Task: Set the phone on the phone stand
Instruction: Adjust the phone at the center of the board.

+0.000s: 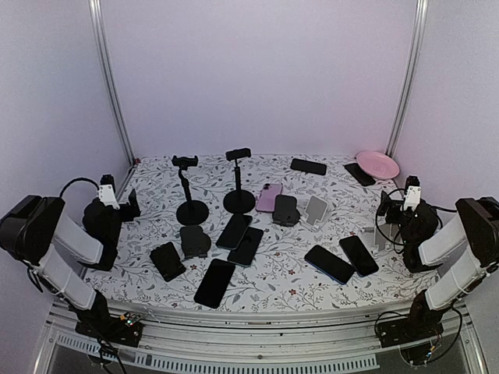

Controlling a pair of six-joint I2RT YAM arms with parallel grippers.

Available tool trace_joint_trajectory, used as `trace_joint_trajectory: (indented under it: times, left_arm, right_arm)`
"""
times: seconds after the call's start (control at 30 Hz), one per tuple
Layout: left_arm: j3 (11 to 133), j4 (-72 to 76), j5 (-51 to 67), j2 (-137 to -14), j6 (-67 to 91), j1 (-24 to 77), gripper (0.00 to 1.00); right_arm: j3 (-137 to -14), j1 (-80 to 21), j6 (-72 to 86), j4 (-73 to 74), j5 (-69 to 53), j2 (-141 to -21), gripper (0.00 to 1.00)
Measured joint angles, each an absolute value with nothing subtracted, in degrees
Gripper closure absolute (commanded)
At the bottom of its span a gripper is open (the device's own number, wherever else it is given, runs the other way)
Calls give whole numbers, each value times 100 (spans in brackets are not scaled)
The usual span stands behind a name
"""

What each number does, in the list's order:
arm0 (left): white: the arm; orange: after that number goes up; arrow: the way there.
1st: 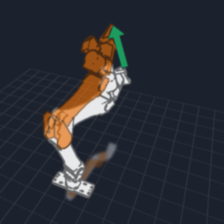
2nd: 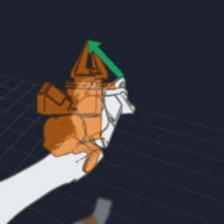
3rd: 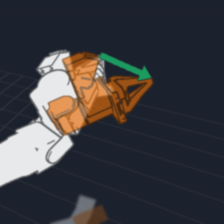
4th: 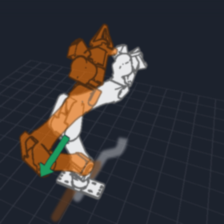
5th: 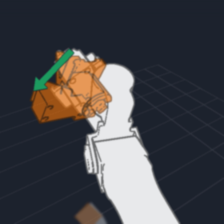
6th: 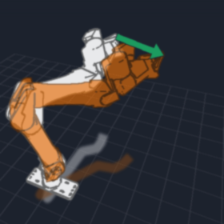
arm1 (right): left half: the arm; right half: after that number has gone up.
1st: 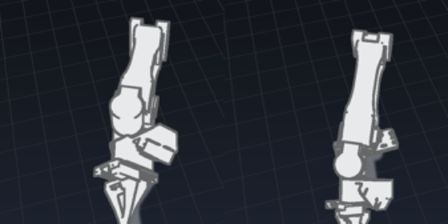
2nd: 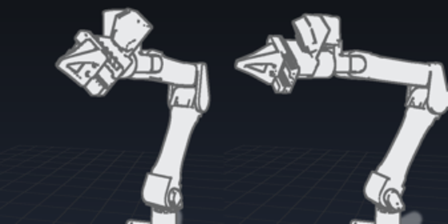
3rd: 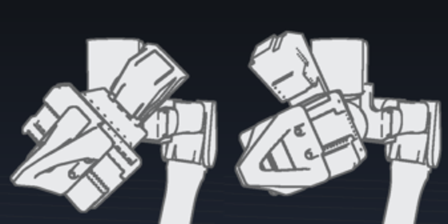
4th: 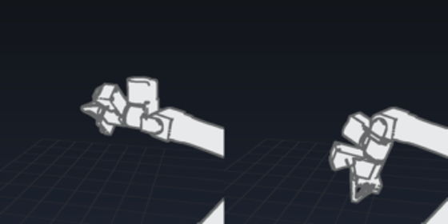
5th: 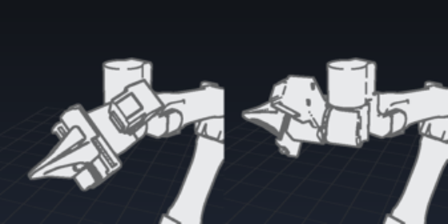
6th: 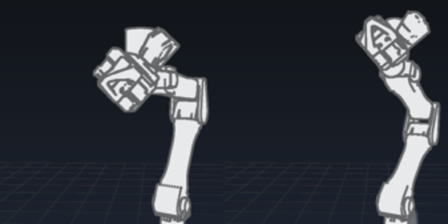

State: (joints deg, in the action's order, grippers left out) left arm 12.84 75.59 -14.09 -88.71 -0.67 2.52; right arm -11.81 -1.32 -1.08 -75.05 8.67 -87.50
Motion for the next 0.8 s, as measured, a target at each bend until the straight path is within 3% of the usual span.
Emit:
trace_joint_trajectory:
  times: [0.1,0.3,0.5,0.67,0.8]
  left_arm:
    - [1356,7161,-1778,-8637,-97,395,3]
    - [3022,4206,-2014,-7373,493,943,3]
    - [4066,1761,-738,-6086,1686,1031,3]
    - [4462,193,648,-5411,1782,1039,3]
    - [4674,-692,1048,-4860,1796,1039,3]
  right_arm:
    - [-1181,-132,-108,-7505,867,-8750,1]
    - [-1181,-132,-108,-7507,867,-8750,1]
    - [-1114,-263,-117,-7647,1144,-8709,1]
    - [-862,-408,-185,-7975,1306,-8685,1]
    - [-854,-408,-239,-8077,1345,-8685,1]
